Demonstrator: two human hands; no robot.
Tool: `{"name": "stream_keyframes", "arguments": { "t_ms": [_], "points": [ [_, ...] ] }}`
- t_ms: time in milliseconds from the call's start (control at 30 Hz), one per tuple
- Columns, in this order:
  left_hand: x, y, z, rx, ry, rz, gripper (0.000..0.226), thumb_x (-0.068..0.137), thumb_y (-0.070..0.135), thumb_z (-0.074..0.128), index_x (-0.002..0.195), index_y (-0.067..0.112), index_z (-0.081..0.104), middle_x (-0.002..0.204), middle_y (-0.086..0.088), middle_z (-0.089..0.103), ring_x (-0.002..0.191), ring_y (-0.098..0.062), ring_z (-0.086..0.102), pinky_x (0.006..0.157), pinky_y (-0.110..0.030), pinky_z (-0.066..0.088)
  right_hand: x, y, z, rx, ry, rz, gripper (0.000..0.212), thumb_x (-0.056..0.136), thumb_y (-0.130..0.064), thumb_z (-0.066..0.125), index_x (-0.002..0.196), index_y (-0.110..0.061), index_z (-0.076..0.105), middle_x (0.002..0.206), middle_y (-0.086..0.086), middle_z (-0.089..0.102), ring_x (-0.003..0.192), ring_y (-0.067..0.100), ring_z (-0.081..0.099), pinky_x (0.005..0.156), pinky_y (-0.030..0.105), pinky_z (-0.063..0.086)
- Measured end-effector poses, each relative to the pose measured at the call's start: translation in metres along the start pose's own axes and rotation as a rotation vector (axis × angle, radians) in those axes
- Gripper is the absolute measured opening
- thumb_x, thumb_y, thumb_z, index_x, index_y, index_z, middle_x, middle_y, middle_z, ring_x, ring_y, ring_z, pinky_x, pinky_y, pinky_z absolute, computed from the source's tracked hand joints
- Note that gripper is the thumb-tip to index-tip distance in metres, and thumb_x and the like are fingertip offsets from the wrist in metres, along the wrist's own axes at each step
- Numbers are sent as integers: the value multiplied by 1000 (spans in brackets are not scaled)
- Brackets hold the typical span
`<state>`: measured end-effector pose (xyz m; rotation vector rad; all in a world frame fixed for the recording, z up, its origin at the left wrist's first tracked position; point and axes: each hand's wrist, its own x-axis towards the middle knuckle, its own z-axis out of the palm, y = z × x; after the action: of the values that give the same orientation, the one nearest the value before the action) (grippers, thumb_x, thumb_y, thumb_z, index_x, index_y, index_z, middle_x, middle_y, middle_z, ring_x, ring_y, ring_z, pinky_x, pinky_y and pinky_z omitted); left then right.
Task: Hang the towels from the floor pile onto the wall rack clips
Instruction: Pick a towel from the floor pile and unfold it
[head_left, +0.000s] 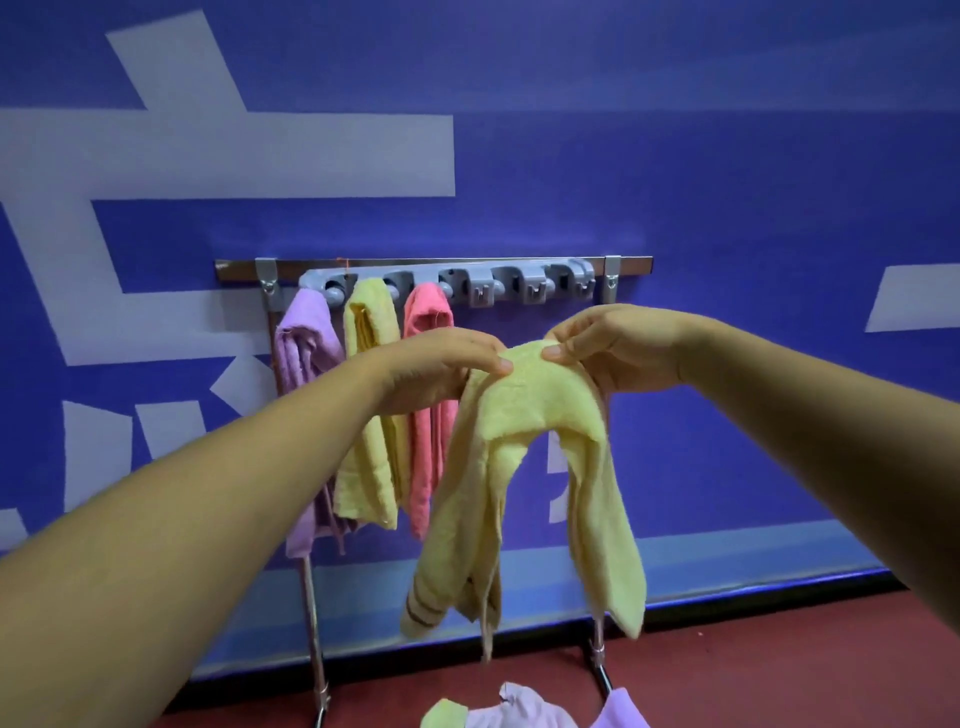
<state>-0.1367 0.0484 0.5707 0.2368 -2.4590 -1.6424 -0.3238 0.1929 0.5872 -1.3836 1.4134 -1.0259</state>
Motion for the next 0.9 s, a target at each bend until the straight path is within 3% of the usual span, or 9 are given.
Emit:
{"name": "stream_keyframes", "arguments": {
  "t_ms": [67, 200, 300, 400, 567, 633, 733, 833, 900],
  "points": [
    [16, 15, -9, 53, 32, 0, 13, 80, 24, 67, 89, 16, 65, 85, -1, 60, 81, -13, 57, 74, -25, 44, 7, -11, -16, -18, 48, 6, 18, 99, -6, 47, 85, -7, 58, 74, 6, 60, 63, 15, 61, 59, 26, 52],
    [49, 32, -16, 205, 66, -20, 21, 77, 24, 66, 94, 12, 64, 96, -11, 53, 89, -22, 46, 81, -32, 38, 20, -28, -41, -53, 69, 49, 43, 99, -6, 44, 72, -14, 76, 79, 6, 71, 71, 16, 70, 65, 28, 56],
    [70, 39, -26, 281, 73, 2, 5, 89, 10, 60, 93, 10, 64, 88, -8, 60, 83, -17, 55, 76, -22, 44, 33, -34, -51, -134, 62, 80, 26, 100, -13, 48, 94, -6, 72, 85, 5, 73, 78, 17, 71, 70, 29, 57],
    [86, 49, -49, 299, 203, 76, 10, 93, 4, 55, 94, 11, 62, 78, 0, 58, 71, -11, 52, 65, -20, 42, 52, -35, -65, -105, 115, 52, 20, 102, -13, 46, 97, -3, 63, 82, 6, 71, 73, 18, 69, 66, 30, 55],
    [112, 39, -83, 623, 490, 15, 8, 95, 12, 56, 101, 14, 59, 80, 3, 55, 67, -11, 46, 59, -25, 35, 103, -40, -77, -404, 438, -23, 11, 94, -12, 61, 95, -1, 63, 85, 11, 62, 76, 23, 60, 69, 35, 49],
    [121, 31, -94, 768, 524, -41, 11, 95, 15, 53, 105, 16, 57, 89, 0, 58, 73, -15, 51, 62, -29, 39, 117, -46, -73, -565, 547, -45, 17, 93, -15, 65, 104, -3, 67, 88, 6, 65, 77, 19, 62, 62, 26, 53],
    [129, 21, -109, 828, 643, -49, 14, 95, 19, 50, 107, 16, 57, 98, 0, 58, 88, -20, 54, 65, -31, 39, 134, -50, -69, -693, 654, -117, 14, 92, -19, 66, 102, -10, 68, 77, -2, 61, 65, 14, 57, 37, 14, 39],
    [137, 9, -119, 814, 790, -5, 14, 95, 22, 49, 106, 15, 55, 96, -1, 58, 90, -22, 54, 61, -32, 36, 156, -41, -71, -793, 749, -191, 16, 90, -18, 65, 103, -10, 68, 94, 3, 66, 88, 25, 66, 65, 30, 55],
    [142, 1, -122, 834, 794, 1, 18, 93, 29, 51, 105, 16, 54, 97, -3, 60, 91, -24, 55, 67, -34, 39, 165, -32, -70, -899, 809, -183, 18, 91, -18, 59, 107, -11, 63, 105, 4, 63, 99, 26, 61, 75, 34, 49]
  ]
}}
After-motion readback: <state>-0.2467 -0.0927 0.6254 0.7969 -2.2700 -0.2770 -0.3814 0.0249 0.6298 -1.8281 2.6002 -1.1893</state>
